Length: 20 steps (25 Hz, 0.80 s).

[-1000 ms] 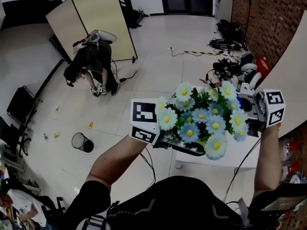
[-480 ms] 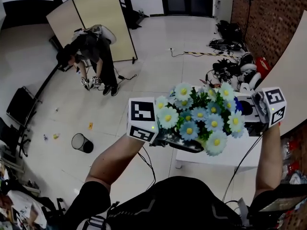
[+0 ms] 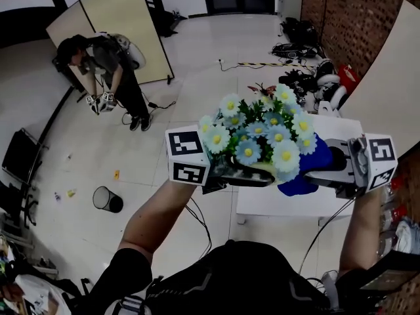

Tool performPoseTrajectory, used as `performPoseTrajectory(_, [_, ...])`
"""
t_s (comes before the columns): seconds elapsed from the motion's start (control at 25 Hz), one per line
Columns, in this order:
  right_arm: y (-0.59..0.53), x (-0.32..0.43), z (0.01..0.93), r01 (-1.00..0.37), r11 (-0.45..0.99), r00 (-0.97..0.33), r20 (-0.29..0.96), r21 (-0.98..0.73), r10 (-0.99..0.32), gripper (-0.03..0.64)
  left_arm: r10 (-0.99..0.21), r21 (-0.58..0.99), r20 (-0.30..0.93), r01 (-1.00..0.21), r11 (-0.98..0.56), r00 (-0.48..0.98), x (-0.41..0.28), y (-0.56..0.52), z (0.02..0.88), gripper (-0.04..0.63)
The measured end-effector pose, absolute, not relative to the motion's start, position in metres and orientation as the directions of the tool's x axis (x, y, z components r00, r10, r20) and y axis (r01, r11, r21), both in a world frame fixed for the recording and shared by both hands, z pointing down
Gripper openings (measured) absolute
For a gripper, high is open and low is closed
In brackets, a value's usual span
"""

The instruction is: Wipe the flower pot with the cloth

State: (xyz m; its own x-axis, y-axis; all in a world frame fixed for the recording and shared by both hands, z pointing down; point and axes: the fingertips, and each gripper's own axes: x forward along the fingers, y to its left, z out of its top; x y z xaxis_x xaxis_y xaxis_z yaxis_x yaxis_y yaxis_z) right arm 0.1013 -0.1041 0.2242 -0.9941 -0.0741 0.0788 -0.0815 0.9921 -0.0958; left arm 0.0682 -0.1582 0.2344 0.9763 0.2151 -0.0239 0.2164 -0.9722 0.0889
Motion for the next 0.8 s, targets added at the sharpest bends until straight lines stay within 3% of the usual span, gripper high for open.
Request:
performPoseTrajectory(0.28, [-0.156,0.151,0.220,-0.344,0.924,-0.936,-0.011,-0.165,-0.351,0.077,0.153,0.093,-0.034,0.156,-0.983,0.988,0.080,-0.169,0.224,0.546])
performPoseTrajectory(0.8, [-0.118,0.091,0.228,-0.268,0.959,-0.957,0.138,-0.090,-0.254,0.077,0.055,0.103,0.018,0.053,-0.993,0.998,0.083,-0.187,0.241,0.546])
